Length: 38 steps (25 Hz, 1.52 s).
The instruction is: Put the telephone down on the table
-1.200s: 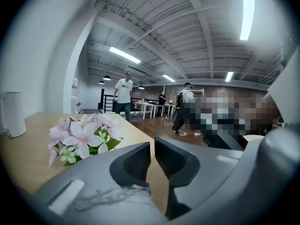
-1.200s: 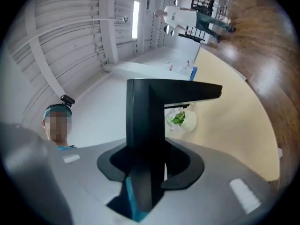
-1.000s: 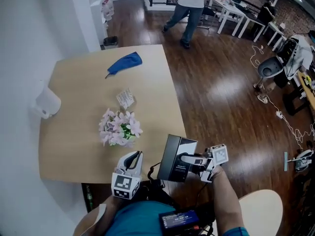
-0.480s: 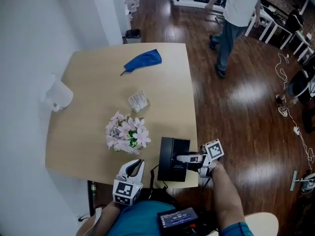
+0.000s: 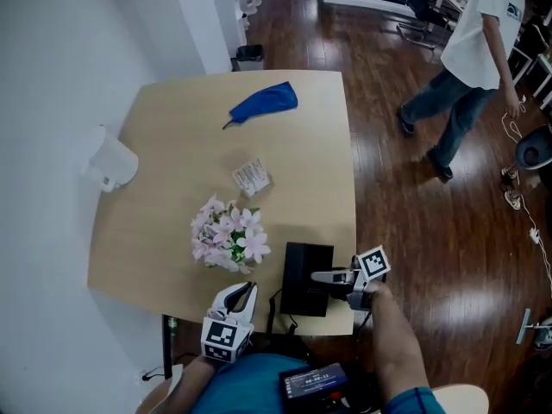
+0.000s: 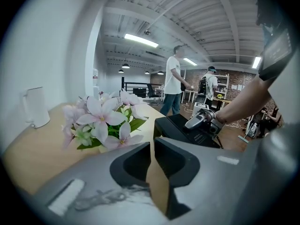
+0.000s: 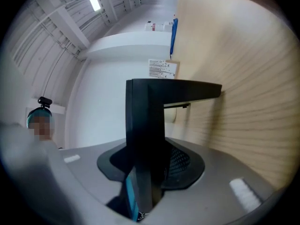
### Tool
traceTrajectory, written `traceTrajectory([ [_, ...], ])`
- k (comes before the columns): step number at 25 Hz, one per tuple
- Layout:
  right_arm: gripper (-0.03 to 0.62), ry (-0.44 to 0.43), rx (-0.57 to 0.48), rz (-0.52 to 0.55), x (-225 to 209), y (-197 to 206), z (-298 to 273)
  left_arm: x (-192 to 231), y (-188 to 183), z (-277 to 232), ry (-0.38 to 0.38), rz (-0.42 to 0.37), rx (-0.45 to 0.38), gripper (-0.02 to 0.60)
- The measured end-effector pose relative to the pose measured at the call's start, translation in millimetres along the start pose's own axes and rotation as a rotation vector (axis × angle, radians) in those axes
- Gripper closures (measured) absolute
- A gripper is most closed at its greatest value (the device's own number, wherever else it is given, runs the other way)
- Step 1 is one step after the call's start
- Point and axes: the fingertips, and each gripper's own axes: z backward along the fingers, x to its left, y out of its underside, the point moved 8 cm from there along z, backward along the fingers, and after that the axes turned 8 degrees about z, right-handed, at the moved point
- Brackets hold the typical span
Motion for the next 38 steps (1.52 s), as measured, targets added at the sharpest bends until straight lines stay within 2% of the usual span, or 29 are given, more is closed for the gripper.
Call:
traceTrajectory([
  [9,0.444,0.002,0.024,0.041,-5.2,-4.7,-5.8,0.2,3.0,-6.1,0.025,-0.017,0.009,0.54],
  [15,0.433,0.056,0.05,0.083,-8.2,-3.9,-4.6,-1.3,-0.4,-7.4,0.032,-0.008,0.013,0.54],
  [23,0.401,0.124,0.015,0.056,-11.3,-8.1,-4.4,1.8,1.1,-9.4,0.051,0.011,0.011,0.541],
  [28,0.361,0.286,0.017,-0.037,-15.5,-0.8,5.3,4.0,0.4,-6.8,0.069,0.002,0.004,0.541],
  [33,0.341,0.373,-0.021,-0.015,-7.9,-1.2,15.2,5.0,-1.2,-1.1,0.091,-0.008,0.002,0.541],
  [38,0.348,0.526,-0.13,0.042,16.1,2.3,38.5,1.1,-2.5,2.8,0.145,-0.011,-0.022,0.541],
])
